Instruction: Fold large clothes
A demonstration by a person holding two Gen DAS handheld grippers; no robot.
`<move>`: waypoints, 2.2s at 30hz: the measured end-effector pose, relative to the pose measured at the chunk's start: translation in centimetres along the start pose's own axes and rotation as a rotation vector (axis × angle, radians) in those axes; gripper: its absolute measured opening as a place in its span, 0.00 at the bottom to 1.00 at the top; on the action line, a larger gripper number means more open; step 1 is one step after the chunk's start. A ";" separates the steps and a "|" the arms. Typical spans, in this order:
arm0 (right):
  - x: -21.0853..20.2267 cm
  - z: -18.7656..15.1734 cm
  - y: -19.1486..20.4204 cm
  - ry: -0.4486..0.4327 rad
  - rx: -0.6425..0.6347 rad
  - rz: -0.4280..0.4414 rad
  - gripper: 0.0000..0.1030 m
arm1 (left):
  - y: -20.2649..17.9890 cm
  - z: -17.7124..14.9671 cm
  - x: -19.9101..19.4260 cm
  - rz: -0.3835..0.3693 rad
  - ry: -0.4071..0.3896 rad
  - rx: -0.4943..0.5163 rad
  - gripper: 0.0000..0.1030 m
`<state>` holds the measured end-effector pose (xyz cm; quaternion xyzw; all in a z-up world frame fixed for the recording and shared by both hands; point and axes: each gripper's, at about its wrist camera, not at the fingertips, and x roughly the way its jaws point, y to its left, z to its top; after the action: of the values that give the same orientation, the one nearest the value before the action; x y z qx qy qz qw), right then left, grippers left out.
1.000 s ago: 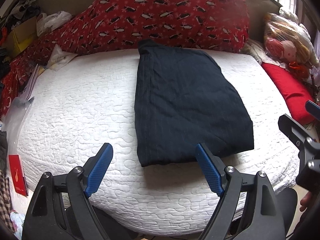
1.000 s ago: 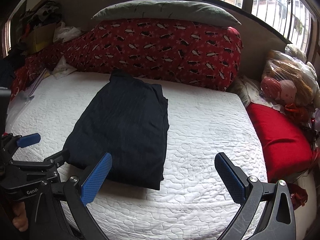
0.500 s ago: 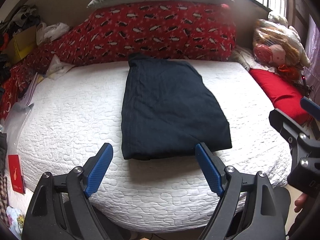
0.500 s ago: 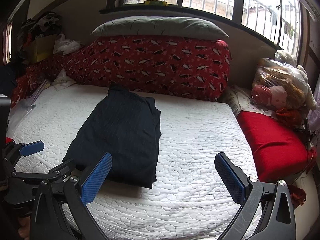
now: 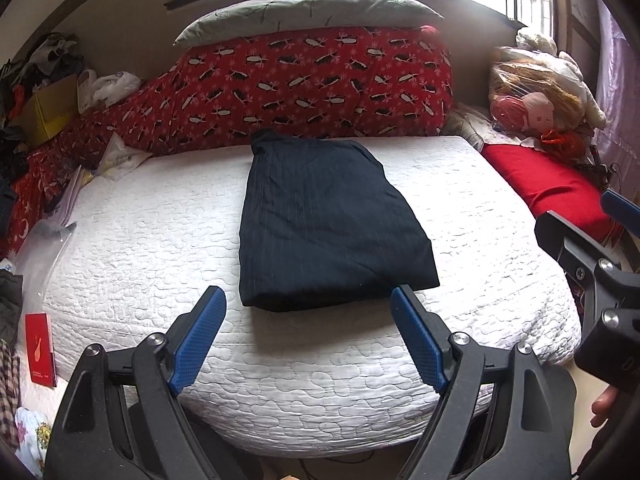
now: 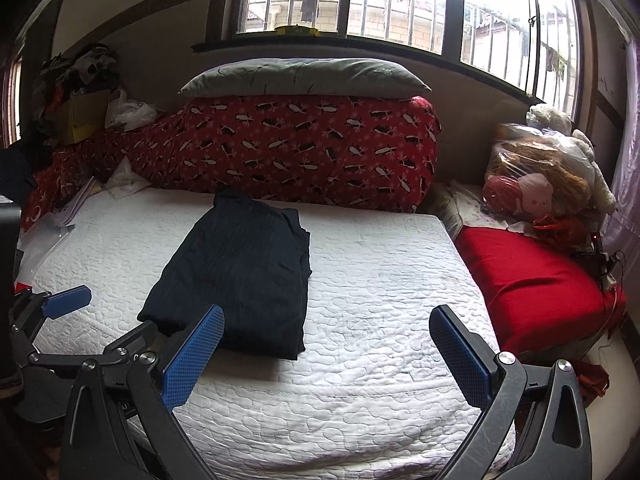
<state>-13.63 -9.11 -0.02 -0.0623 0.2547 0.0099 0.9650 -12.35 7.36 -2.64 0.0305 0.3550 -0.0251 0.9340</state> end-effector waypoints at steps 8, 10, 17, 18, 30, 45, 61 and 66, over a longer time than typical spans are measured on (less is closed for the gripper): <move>-0.5 0.3 -0.1 -0.018 0.009 0.002 1.00 | -0.1 0.3 -0.5 0.015 -0.030 0.003 0.83; -0.6 0.5 0.0 -0.023 0.005 0.002 1.00 | 0.0 0.6 -0.6 0.022 -0.038 0.005 0.83; -1.0 1.5 -0.1 -0.047 0.008 -0.002 1.00 | 0.4 2.3 -1.2 0.029 -0.078 0.008 0.83; -1.0 1.7 -0.2 -0.052 0.011 -0.003 1.00 | 0.5 2.5 -1.2 0.028 -0.081 0.004 0.83; -1.0 2.3 0.4 -0.063 0.003 0.001 1.00 | 0.7 2.8 -1.0 0.027 -0.076 0.009 0.83; 0.0 1.6 0.4 -0.029 -0.006 -0.013 1.00 | -0.1 1.4 -0.2 0.015 -0.028 0.027 0.83; 0.7 1.3 0.2 -0.012 -0.003 -0.011 1.00 | -0.5 0.8 0.7 -0.002 0.011 0.032 0.83; 1.0 1.2 0.1 -0.002 0.003 -0.009 1.00 | -0.8 0.6 0.8 -0.010 0.012 0.043 0.83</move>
<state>-12.19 -8.88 0.52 -0.0617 0.2535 0.0053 0.9653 -11.40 6.46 -2.80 0.0488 0.3603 -0.0374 0.9308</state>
